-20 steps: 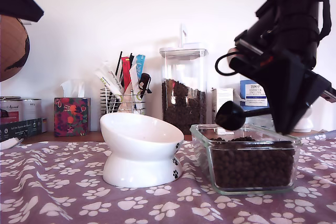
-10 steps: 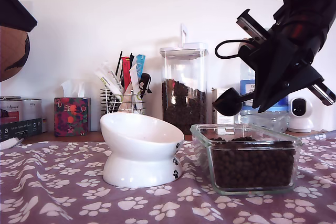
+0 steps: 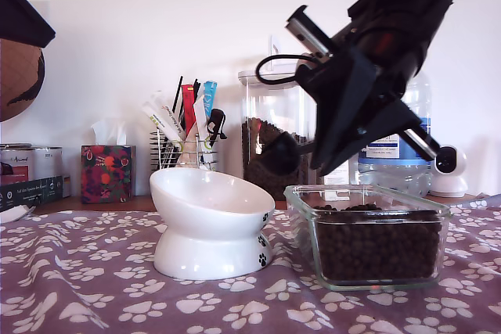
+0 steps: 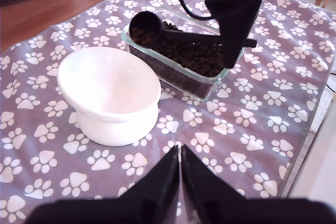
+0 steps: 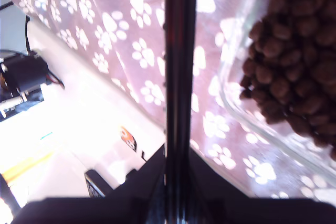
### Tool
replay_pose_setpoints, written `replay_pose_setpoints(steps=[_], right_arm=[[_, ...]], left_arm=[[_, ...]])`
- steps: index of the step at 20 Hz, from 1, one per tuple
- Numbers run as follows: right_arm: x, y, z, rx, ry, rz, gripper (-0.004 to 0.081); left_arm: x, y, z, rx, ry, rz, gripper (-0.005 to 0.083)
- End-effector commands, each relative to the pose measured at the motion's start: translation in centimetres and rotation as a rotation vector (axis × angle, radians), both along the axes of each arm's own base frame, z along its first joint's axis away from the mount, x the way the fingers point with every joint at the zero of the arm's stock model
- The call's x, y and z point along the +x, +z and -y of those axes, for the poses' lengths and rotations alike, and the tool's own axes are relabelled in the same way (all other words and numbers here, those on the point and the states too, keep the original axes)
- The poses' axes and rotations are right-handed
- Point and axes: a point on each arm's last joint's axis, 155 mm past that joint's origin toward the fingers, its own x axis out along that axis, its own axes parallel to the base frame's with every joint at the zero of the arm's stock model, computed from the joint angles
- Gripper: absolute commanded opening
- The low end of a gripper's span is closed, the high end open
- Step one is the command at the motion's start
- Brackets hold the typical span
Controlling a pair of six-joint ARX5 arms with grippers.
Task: Measure one spoon of cat food and pour it into the food bowl
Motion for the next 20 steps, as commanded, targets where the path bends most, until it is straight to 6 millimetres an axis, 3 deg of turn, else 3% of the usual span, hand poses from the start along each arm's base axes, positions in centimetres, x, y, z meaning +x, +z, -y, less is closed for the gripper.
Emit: replay_pose_setpoints(steps=[1,8,11,20], right_arm=[[0.1,0.1,-0.7,-0.001,-0.016,0.011,-0.0013],[3.0,1.3,-2.7,-0.108,-0.044,0.186,-0.0013],[2.9,1.5,-3.1,-0.139,-0.019,0.221,-0.0013],[1.9,-0.2,-1.3,-0.326,0.051,0.278,-0.0013]], left_arm=[[0.0,0.3,0.1,-0.007,0.001,0.007,-0.0022],[-0.2,0.0,0.0,-0.001,-0.001,-0.007,-0.0022],[-0.2,-0.1,0.0,0.000,-0.001,-0.010,-0.0022],[-0.3,-0.3,-0.1,-0.020,0.023,-0.054,-0.0022]])
